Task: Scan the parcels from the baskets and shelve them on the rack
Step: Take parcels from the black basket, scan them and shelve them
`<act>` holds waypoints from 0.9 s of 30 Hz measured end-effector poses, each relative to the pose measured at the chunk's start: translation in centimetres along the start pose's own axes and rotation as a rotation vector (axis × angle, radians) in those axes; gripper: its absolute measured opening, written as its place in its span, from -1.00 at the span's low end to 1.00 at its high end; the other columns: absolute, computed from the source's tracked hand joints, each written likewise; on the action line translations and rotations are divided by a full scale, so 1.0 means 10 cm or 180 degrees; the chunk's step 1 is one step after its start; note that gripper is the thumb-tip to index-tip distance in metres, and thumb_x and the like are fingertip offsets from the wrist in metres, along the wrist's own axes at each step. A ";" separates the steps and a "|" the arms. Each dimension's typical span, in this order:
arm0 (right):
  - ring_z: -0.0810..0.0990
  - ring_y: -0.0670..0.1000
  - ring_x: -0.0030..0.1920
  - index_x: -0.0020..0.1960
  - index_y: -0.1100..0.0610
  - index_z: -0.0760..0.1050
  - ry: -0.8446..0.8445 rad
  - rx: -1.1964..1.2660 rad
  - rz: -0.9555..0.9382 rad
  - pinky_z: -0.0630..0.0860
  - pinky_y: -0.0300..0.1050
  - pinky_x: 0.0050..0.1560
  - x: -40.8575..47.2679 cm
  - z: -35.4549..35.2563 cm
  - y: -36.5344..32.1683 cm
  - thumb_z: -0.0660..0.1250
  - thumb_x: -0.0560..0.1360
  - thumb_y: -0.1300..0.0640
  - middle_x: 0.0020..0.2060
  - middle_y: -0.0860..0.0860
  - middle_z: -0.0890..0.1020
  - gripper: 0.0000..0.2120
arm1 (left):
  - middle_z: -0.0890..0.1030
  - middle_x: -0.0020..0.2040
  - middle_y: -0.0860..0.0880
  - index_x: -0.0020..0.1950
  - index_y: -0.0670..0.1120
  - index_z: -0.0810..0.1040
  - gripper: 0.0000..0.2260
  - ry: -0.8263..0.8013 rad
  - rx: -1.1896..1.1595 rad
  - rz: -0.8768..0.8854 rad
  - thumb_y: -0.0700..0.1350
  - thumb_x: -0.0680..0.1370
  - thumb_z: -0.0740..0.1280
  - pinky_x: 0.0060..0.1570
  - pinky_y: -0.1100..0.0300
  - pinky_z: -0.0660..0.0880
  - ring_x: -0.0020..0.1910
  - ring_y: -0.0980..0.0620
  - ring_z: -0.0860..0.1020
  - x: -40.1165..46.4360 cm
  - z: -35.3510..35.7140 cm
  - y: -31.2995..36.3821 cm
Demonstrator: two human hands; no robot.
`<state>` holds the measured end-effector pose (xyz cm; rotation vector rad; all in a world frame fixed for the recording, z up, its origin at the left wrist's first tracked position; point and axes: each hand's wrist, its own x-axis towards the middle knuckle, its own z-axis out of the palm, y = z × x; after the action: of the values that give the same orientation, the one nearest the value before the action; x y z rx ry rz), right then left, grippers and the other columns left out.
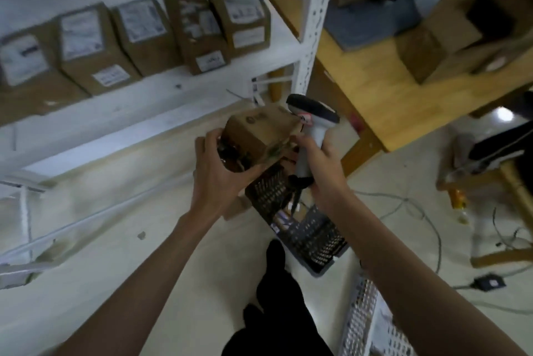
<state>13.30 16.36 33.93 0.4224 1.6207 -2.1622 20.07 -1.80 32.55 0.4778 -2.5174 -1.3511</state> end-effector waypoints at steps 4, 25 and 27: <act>0.67 0.11 0.14 0.29 -0.08 0.51 -0.0149 -0.0150 -0.0277 0.63 0.17 0.18 -0.58 0.39 -0.03 0.34 0.63 -0.01 0.13 0.02 0.68 -0.76 | 0.31 0.29 -0.01 0.40 -0.10 0.35 -0.20 0.0528 -0.0057 0.0436 -0.02 0.28 0.67 0.09 0.52 0.43 0.21 0.44 0.36 -0.56 -0.35 0.14; 0.66 0.22 0.17 0.42 0.16 0.41 -0.1877 0.0382 -0.0713 0.64 0.16 0.14 -1.53 1.17 -0.79 0.43 0.55 0.17 0.23 0.21 0.64 -0.53 | 0.63 0.29 0.02 0.41 0.12 0.50 -0.34 -0.0445 -0.2849 -0.0956 0.10 0.34 0.62 0.19 0.04 0.58 0.26 0.01 0.61 -1.08 -2.19 1.13; 0.67 0.19 0.11 0.39 0.17 0.43 -0.1926 0.0183 -0.0795 0.65 0.10 0.08 -1.50 1.19 -0.92 0.45 0.51 0.16 0.18 0.18 0.66 -0.53 | 0.64 0.28 -0.02 0.40 0.08 0.50 -0.28 -0.0256 -0.2989 -0.0939 0.05 0.29 0.66 0.14 0.03 0.61 0.24 -0.05 0.63 -1.04 -2.19 1.15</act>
<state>21.89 9.24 51.97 -0.4118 1.3136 -2.2137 35.58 -8.37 53.43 0.5774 -1.5900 -2.4489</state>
